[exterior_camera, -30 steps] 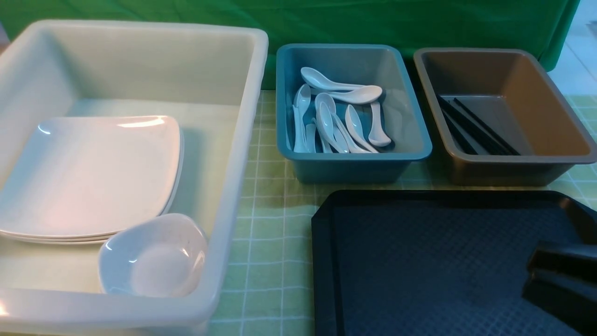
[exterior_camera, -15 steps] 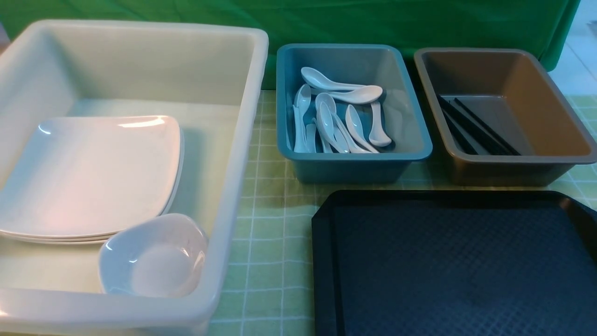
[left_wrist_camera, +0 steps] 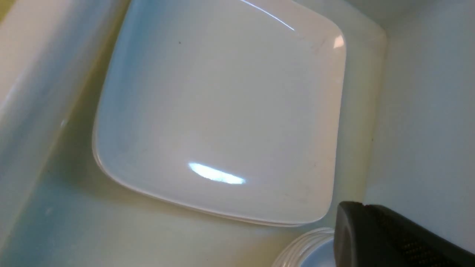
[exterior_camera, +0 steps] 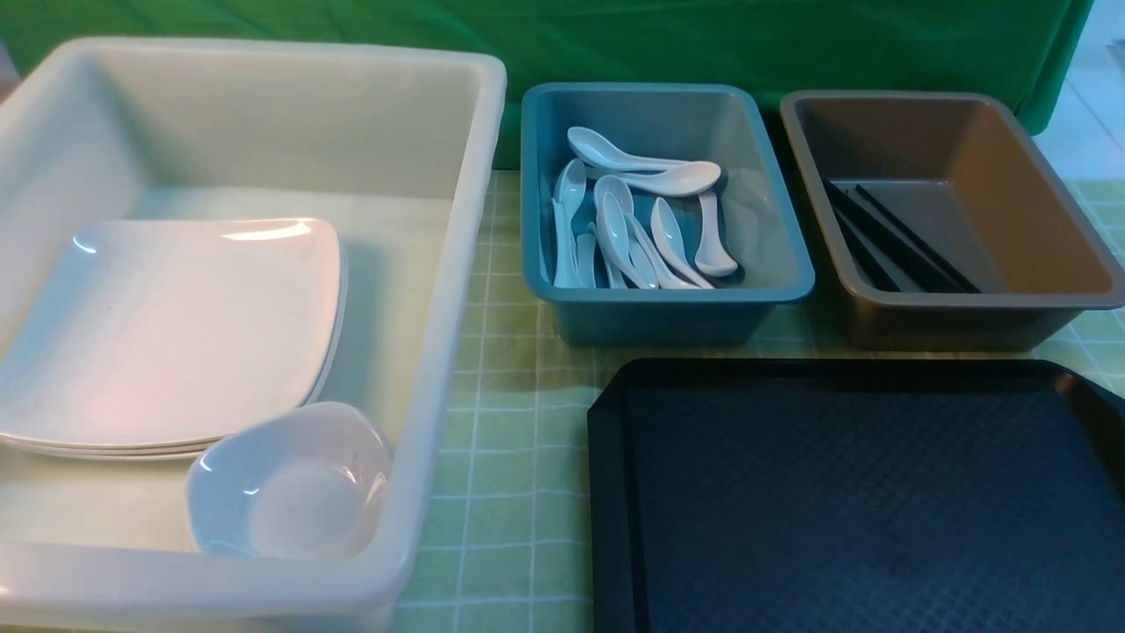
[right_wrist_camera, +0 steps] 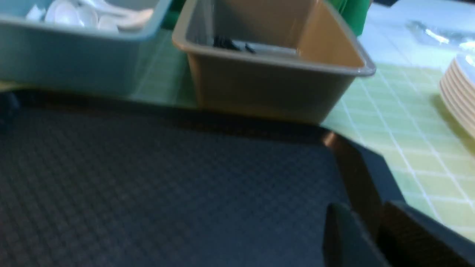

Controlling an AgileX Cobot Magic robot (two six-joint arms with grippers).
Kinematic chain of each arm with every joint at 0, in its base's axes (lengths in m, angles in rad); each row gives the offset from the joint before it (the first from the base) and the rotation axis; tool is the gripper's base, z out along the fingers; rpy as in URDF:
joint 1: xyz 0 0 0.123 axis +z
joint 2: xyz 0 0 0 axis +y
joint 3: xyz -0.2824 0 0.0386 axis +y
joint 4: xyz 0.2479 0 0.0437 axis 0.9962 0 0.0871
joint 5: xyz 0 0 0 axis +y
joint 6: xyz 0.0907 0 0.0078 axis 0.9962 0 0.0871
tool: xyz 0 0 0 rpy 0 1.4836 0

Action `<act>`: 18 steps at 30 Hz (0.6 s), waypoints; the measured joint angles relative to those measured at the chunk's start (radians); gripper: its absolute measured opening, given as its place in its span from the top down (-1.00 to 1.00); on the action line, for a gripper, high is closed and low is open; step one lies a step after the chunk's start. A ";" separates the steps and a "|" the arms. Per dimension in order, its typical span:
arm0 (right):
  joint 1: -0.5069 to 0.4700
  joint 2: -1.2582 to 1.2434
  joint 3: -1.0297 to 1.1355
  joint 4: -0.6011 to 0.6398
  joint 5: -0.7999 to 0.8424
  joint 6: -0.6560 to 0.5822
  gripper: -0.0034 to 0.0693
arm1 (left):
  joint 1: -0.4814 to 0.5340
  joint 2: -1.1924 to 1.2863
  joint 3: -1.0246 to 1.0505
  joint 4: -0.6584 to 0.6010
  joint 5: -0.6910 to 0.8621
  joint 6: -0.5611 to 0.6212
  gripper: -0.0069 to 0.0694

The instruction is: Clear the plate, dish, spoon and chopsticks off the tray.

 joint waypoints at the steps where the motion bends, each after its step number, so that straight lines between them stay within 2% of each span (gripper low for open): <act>1: 0.000 0.000 0.000 0.000 -0.004 0.000 0.48 | -0.011 0.000 0.015 -0.012 0.000 0.000 0.83; 4: 0.000 0.000 0.000 0.000 -0.005 0.001 0.46 | -0.066 0.000 0.024 -0.015 0.000 -0.021 0.83; 11: 0.000 0.000 0.000 0.000 -0.007 0.001 0.41 | -0.337 -0.011 0.026 -0.001 0.106 -0.021 0.83; 14: 0.000 0.000 0.000 0.000 -0.008 0.002 0.38 | -0.454 -0.075 0.029 0.041 0.111 -0.041 0.83; 18: 0.000 0.000 0.000 0.000 -0.008 0.002 0.37 | -0.553 -0.230 0.029 0.046 0.074 -0.089 0.83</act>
